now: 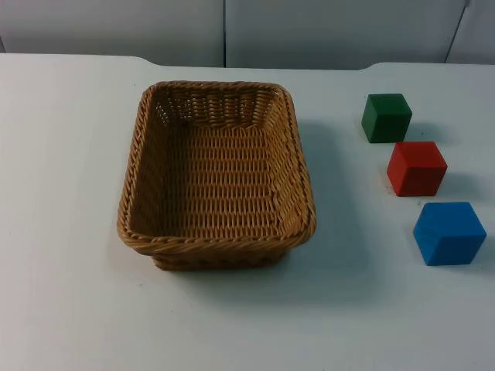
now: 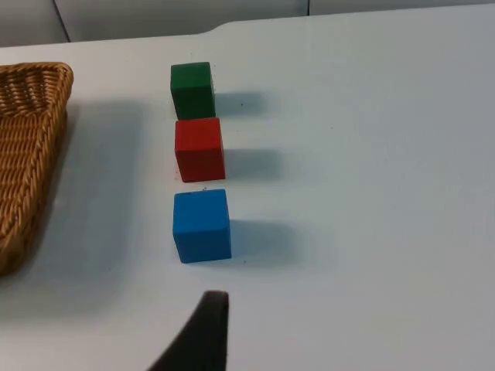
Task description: Pick up the basket with the left hand and place the blue cube into the basket with the right hand.
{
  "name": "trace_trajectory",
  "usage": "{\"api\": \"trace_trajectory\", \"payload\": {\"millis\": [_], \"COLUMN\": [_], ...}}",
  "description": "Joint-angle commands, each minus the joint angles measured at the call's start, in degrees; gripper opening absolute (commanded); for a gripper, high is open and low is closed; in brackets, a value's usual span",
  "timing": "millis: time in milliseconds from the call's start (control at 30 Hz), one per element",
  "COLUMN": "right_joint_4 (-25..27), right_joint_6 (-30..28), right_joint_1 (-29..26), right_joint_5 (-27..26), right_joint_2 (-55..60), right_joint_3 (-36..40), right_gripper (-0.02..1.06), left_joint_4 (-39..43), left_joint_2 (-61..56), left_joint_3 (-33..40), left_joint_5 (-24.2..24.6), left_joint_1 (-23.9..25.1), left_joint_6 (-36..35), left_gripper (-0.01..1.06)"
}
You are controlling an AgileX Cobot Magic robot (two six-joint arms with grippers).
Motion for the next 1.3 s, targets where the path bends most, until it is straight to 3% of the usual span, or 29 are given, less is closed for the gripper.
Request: {"api": "trace_trajectory", "payload": {"millis": [0, 533, 1000, 1133, 1267], "right_joint_4": [0.00, 0.00, 0.00, 0.00, 0.00], "right_joint_6": [-0.20, -0.20, -0.20, -0.20, -0.20], "right_joint_1": [-0.36, -0.36, -0.36, -0.36, -0.36], "right_joint_5": [-0.59, -0.59, -0.59, -0.59, -0.59], "right_joint_2": [-0.12, -0.12, -0.12, -0.12, -0.12], "right_joint_3": [0.40, 0.40, 0.40, 0.40, 0.40], "right_gripper": [1.04, 1.04, 1.04, 1.04, 1.04], "left_joint_4": [-0.14, -3.22, -3.72, -5.92, -12.35], "left_joint_2": [-0.28, 6.42, 19.75, 25.19, 29.88], "left_joint_3": [0.16, -1.88, -9.35, -12.71, -15.11], "left_joint_5": [-0.64, -0.76, -7.79, -8.60, -12.63], "left_joint_1": [-0.18, -0.18, -0.18, -0.18, -0.18], "left_joint_6": [-0.25, -0.63, -0.41, 0.79, 6.20], "left_gripper": [1.05, 1.05, 1.05, 1.05, 1.05]}}
